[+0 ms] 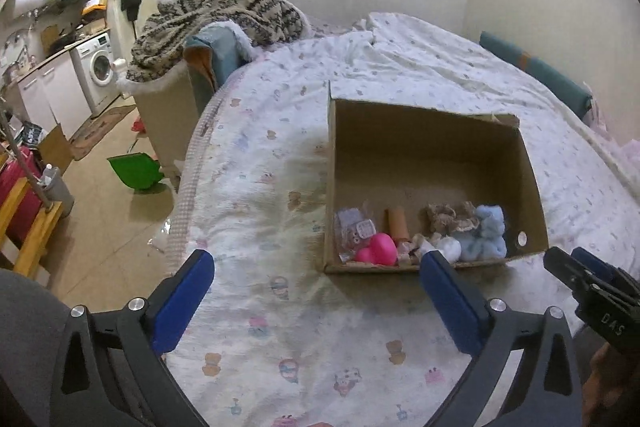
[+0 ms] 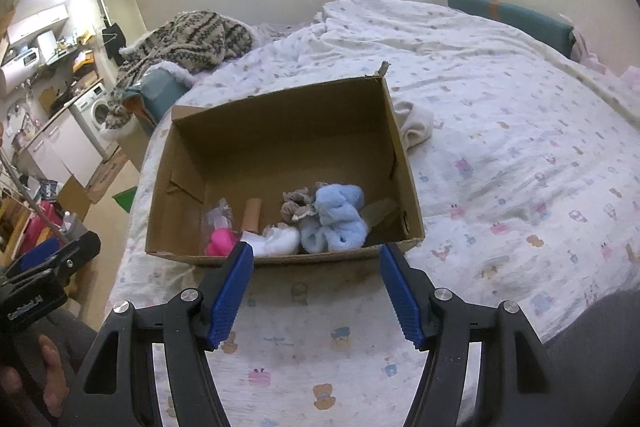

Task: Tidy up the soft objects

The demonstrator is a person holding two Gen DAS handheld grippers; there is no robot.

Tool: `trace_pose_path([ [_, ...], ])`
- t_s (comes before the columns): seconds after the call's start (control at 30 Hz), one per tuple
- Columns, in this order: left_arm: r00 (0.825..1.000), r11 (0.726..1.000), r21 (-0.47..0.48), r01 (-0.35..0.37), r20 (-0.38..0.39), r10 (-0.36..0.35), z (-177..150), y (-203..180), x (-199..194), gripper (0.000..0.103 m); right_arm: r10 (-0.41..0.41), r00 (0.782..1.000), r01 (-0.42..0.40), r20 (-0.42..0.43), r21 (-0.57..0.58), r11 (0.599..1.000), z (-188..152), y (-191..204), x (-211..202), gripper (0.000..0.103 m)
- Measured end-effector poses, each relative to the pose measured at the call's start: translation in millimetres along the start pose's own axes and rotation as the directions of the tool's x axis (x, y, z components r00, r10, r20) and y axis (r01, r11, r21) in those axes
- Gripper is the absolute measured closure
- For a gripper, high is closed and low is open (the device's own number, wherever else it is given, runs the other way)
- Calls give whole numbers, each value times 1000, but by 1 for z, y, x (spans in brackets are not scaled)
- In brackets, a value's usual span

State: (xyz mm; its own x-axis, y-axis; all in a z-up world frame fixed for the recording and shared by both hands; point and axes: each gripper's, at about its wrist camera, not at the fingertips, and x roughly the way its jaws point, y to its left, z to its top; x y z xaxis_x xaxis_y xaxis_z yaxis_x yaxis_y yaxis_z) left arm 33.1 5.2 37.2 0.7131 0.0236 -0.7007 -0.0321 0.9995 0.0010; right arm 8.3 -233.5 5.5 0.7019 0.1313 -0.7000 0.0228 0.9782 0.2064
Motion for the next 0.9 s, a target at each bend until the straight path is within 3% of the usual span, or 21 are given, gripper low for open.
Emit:
trace_pose_path([
  [0.07,1000,1000,0,0,-20,0,-2,-2,4,0,-5,1000,5,0,-17,1000,0,3,2,22],
  [0.17,999,1000,-3,-2,-48,2,-4,-5,11,0,-28,999,29,15,-36,999,-1,6,2,0],
  [0.9,997,1000,-10,24,-73,-25,-7,-9,17,0,-39,999,39,24,-39,998,1,6,6,0],
])
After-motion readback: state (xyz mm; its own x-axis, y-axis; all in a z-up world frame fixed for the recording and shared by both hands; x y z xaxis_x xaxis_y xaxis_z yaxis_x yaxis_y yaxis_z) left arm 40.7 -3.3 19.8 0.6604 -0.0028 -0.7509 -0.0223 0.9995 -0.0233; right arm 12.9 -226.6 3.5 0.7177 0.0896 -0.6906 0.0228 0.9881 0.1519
